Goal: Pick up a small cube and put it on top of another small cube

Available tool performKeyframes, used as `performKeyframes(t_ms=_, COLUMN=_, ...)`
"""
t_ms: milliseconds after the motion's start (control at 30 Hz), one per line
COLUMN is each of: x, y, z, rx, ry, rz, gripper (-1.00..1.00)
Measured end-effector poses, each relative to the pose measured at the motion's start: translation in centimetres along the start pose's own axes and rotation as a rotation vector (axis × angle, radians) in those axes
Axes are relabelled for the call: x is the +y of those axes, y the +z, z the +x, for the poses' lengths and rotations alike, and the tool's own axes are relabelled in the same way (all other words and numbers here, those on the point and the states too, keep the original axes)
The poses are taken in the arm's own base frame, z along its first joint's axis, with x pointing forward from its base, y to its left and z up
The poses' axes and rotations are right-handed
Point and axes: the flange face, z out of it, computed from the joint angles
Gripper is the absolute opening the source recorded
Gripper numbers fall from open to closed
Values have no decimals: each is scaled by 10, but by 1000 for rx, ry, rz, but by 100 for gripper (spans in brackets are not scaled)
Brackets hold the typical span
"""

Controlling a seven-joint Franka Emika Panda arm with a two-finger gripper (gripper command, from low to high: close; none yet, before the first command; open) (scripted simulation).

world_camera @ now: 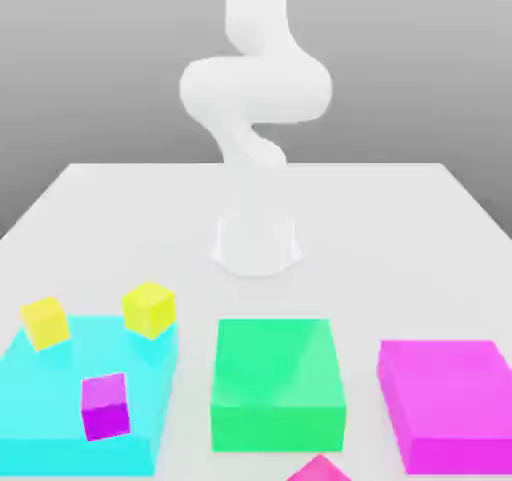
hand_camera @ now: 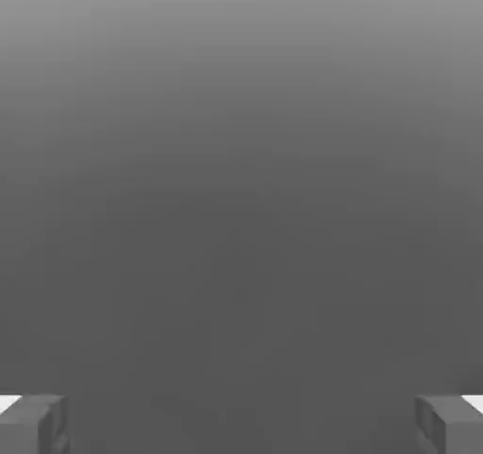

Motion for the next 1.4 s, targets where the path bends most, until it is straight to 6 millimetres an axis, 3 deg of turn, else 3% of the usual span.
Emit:
performKeyframes(t_ms=200, x=-4, y=108, z=-6, rx=-155, ry=-120, rz=-58, gripper=0)
performKeyframes(t_ms=400, x=2, y=212, z=-33, rx=-298, ry=-239, rz=-119, gripper=0)
performKeyframes(t_ms=667, x=30, y=339, z=-95, rx=-476, ry=-412, rz=-205, gripper=0)
performKeyframes(t_ms=900, x=80, y=433, z=-160, rx=-619, ry=-563, rz=-294, gripper=0)
performKeyframes(t_ms=1100, x=126, y=501, z=-210, rx=-672, ry=-627, rz=-329, gripper=0)
performKeyframes(t_ms=1133, x=132, y=508, z=-216, rx=-673, ry=-627, rz=-329, gripper=-100)
performKeyframes(t_ms=1333, x=135, y=512, z=-219, rx=-674, ry=-627, rz=-330, gripper=-100)
performKeyframes(t_ms=1400, x=127, y=502, z=-212, rx=-674, ry=-628, rz=-330, gripper=-100)
